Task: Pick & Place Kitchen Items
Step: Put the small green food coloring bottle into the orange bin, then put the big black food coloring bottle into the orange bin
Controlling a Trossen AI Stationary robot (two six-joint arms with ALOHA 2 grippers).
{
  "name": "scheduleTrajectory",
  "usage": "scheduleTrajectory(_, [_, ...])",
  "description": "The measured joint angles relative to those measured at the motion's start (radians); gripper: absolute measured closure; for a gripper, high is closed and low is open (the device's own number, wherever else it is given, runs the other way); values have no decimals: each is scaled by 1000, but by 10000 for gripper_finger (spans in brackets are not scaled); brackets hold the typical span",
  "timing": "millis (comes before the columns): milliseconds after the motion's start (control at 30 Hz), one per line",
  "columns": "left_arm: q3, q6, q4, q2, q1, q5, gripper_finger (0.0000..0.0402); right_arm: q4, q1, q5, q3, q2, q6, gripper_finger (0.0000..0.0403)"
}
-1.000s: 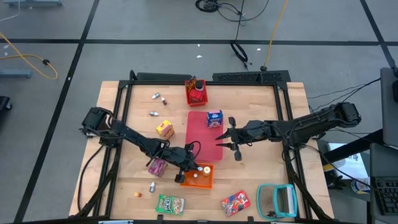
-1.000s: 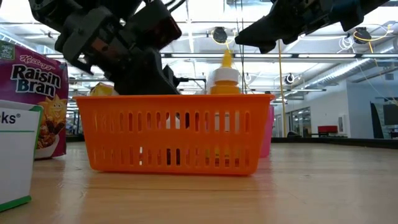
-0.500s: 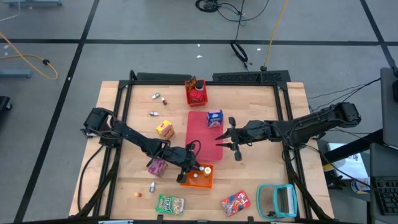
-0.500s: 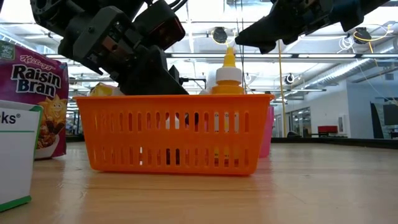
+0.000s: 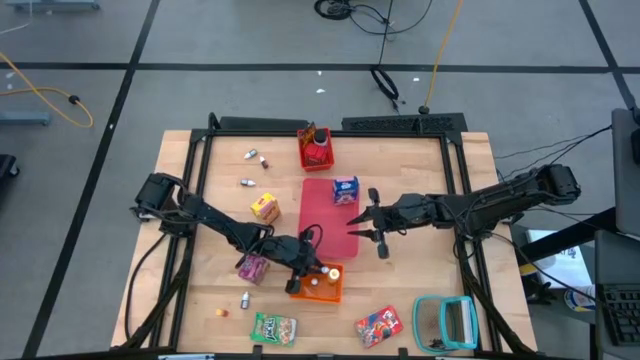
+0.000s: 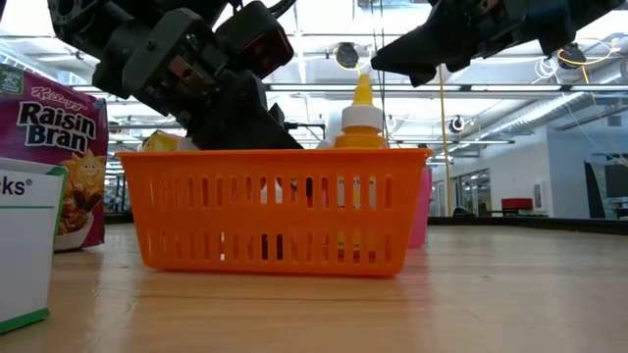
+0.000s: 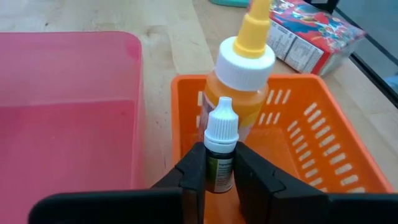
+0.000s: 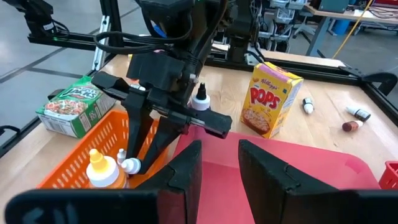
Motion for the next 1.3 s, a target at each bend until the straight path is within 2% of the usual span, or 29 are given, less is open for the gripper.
scheduleTrajectory(433, [0, -9, -9, 0, -2, -11, 334, 2, 0, 0, 0, 0, -4, 303])
scheduleTrajectory(700, [0, 3, -8, 0, -9, -12, 264, 2, 0, 0, 0, 0, -4, 303])
scheduleTrajectory(833, [0, 19, -11, 0, -9, -28, 245, 2, 0, 0, 0, 0, -4, 303])
scheduleTrajectory(1300, [-2, 41, -2, -32, -6, -54, 243, 1, 0, 0, -1, 0, -4, 303])
